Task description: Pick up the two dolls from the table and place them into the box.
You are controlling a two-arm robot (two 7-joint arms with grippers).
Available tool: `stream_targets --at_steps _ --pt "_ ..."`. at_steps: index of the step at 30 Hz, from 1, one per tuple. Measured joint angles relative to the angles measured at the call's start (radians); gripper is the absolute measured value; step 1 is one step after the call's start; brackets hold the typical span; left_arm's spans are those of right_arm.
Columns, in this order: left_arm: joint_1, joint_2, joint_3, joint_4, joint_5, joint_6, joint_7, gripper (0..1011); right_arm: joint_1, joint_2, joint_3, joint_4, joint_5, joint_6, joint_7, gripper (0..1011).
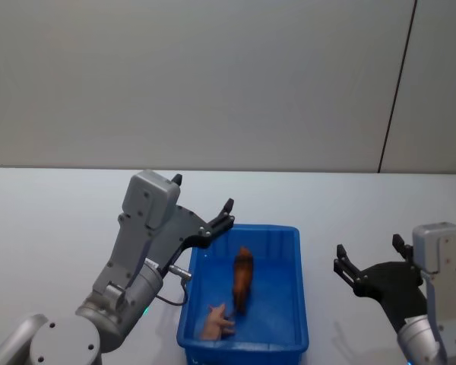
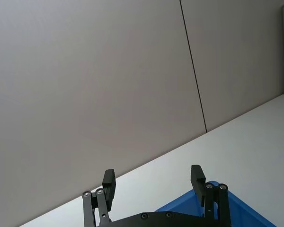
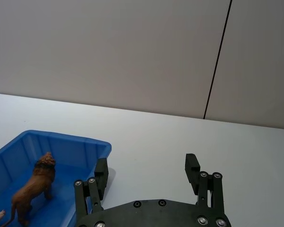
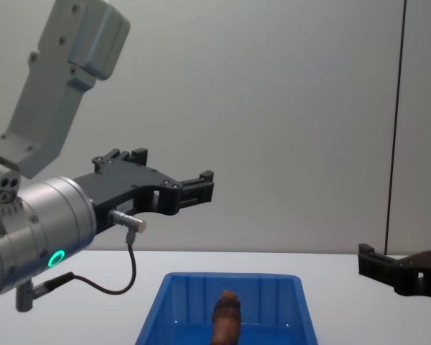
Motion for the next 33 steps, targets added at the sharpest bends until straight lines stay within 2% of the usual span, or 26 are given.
stream_targets --at_steps 16,33 --pt "0.055 0.039 -0.024 -0.063 -0.054 0.063 0.088 1001 -0.012 0.007 0.005 -0.012 0.006 0.0 -0.011 1001" --pt "0.155 0.111 -0.065 -0.137 -0.174 0.165 0.215 1001 -0.015 0.009 0.006 -0.015 0.008 0.0 -0.013 1001"
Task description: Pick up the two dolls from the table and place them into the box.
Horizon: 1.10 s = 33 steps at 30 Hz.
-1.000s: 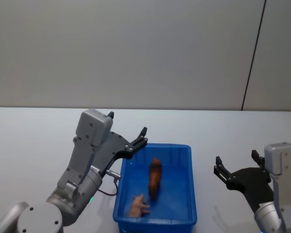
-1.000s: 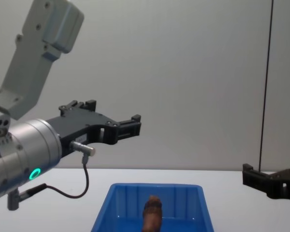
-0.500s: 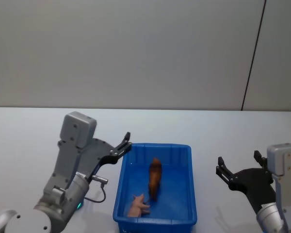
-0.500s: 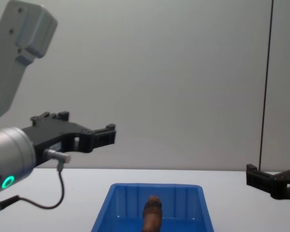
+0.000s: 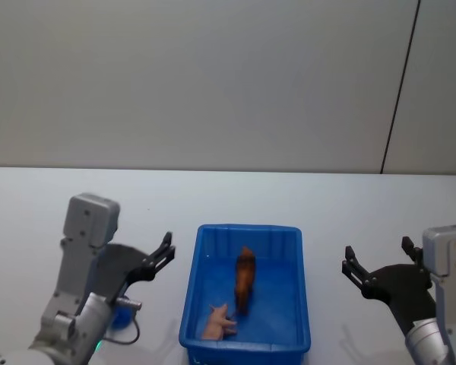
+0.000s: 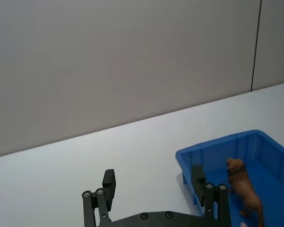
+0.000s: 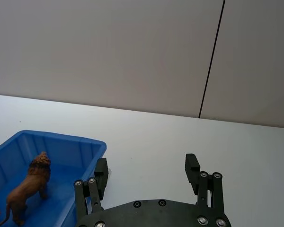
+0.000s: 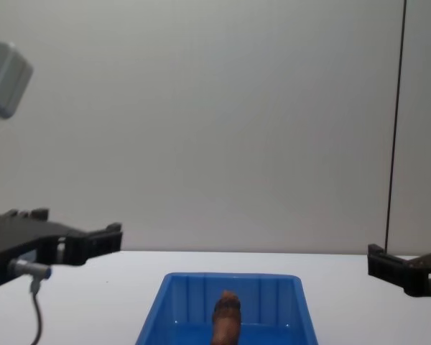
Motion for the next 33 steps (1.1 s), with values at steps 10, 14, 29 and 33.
stream_targets --at_steps 10,14,29,33 --pt "0.057 0.037 -0.022 -0.016 -0.068 0.025 0.044 1001 -0.001 0.001 0.0 -0.001 0.0 0.0 -0.001 1001" --pt "0.074 0.046 -0.028 -0.016 -0.092 0.028 0.05 1001 -0.001 0.001 0.0 -0.001 0.0 0.0 -0.001 1001" --pt "0.095 0.048 -0.047 0.03 -0.164 0.025 0.014 1001 -0.001 0.001 0.0 -0.001 0.0 0.0 -0.001 1001" --pt "0.088 0.043 -0.049 0.044 -0.169 0.028 -0.002 1001 -0.001 0.001 0.0 -0.001 0.0 0.0 -0.001 1001"
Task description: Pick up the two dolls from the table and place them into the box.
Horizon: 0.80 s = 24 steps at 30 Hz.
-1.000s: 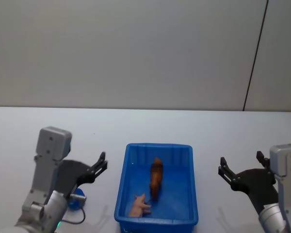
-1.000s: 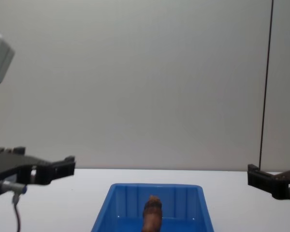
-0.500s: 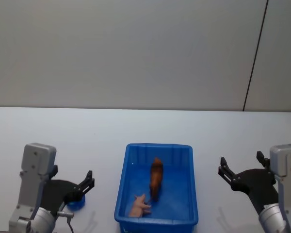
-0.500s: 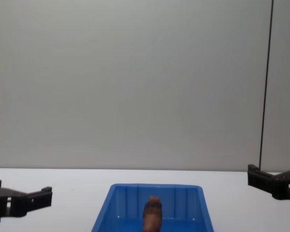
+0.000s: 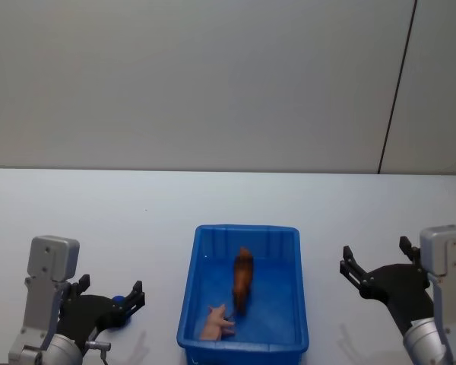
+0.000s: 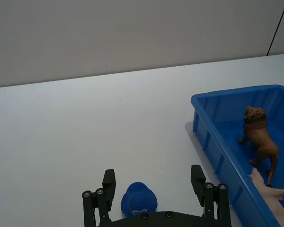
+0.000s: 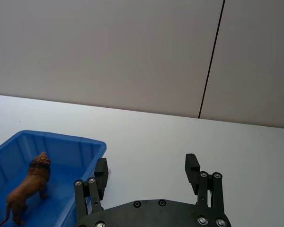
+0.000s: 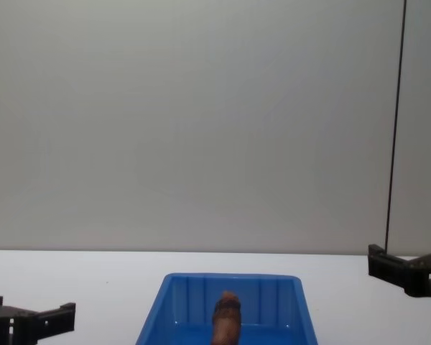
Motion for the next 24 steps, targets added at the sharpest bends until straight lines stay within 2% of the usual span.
stream_targets --at_steps 10,24 --pt "-0.04 -0.018 -0.01 0.05 0.001 0.045 -0.061 1001 0.0 0.0 0.0 0.0 0.0 0.0 0.0 1001" --pt "-0.097 -0.034 -0.025 0.102 0.017 0.159 -0.125 1001 0.0 0.0 0.0 0.0 0.0 0.0 0.0 1001"
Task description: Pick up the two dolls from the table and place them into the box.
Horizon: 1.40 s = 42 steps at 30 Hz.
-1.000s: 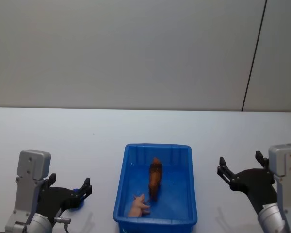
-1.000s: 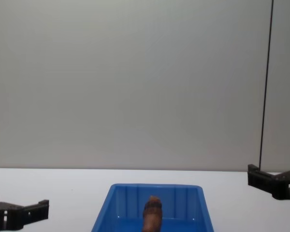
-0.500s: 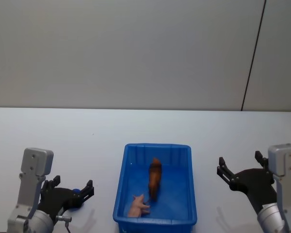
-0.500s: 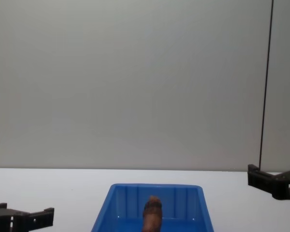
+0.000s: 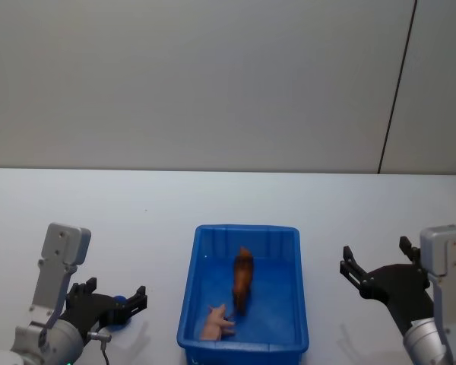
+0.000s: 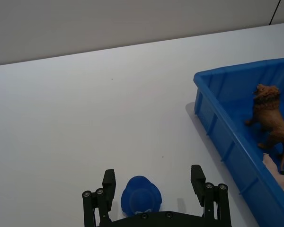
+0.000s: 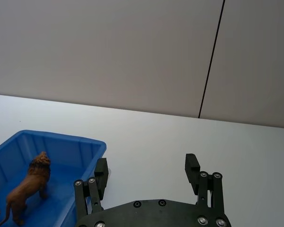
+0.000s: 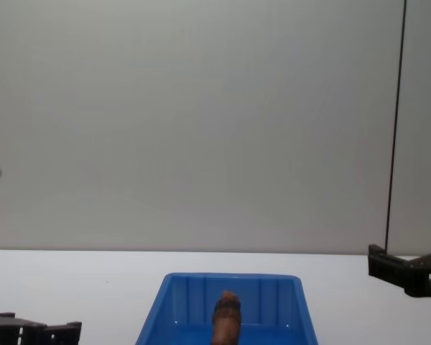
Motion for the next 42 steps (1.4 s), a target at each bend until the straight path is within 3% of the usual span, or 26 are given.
stream_targets --at_steps 24,35,37,42 --pt "-0.048 -0.014 -0.02 0.051 -0.018 0.105 -0.06 981 0.0 0.0 0.0 0.0 0.0 0.0 0.0 1001" --pt "-0.06 -0.025 -0.023 0.067 -0.032 0.149 -0.06 700 0.0 0.0 0.0 0.0 0.0 0.0 0.0 1001" --pt "-0.063 -0.028 -0.023 0.069 -0.033 0.161 -0.058 595 0.0 0.0 0.0 0.0 0.0 0.0 0.0 1001" --pt "-0.069 -0.032 -0.023 0.074 -0.032 0.194 -0.051 452 0.0 0.0 0.0 0.0 0.0 0.0 0.0 1001"
